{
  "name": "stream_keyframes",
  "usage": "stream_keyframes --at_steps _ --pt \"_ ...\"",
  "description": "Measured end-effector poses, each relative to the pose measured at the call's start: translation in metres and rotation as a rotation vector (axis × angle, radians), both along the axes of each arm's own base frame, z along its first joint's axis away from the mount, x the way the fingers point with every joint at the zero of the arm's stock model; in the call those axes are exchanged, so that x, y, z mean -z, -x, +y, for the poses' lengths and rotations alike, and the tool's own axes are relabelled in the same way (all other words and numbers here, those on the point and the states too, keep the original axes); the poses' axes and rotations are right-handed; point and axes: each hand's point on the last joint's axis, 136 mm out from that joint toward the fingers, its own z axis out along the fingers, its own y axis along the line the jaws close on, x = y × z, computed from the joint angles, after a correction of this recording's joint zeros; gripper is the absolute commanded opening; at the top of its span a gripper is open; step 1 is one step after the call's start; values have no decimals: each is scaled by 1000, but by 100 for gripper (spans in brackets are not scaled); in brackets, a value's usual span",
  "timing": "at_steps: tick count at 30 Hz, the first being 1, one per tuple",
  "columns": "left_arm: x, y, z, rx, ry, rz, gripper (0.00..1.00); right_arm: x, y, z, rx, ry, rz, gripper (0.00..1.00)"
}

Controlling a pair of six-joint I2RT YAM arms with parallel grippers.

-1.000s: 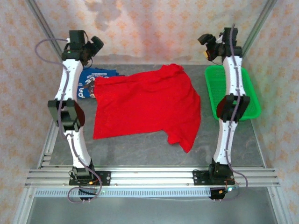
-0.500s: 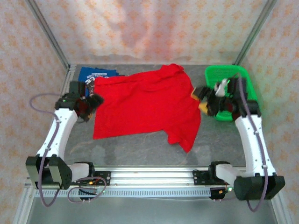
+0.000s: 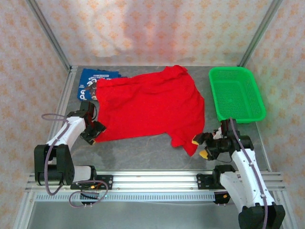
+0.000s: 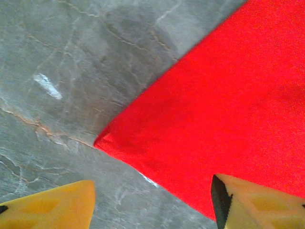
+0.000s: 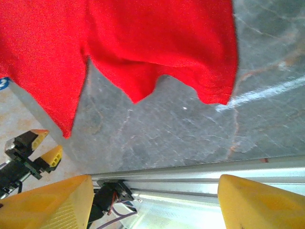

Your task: Fold and stack the t-shirts

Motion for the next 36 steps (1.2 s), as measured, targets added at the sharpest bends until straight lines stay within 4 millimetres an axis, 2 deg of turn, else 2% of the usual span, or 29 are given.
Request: stream_keyframes --at_steps 4,9,13,17,22,28,36 --pt "9 5 4 3 -15 29 64 12 9 -2 5 16 26 69" --pt "23 11 4 8 -15 60 60 16 11 -6 12 40 31 68" --pt "35 13 4 7 -17 74 52 21 11 -9 18 60 39 66" --pt "36 13 7 -10 -19 79 37 32 16 -11 28 73 71 64" --pt "37 12 9 -20 -21 98 9 49 15 -11 60 62 96 60" --pt "36 14 10 -28 -23 106 4 62 5 -6 91 35 110 53" --pt "35 14 10 -18 -24 100 0 67 4 16 -16 40 117 48"
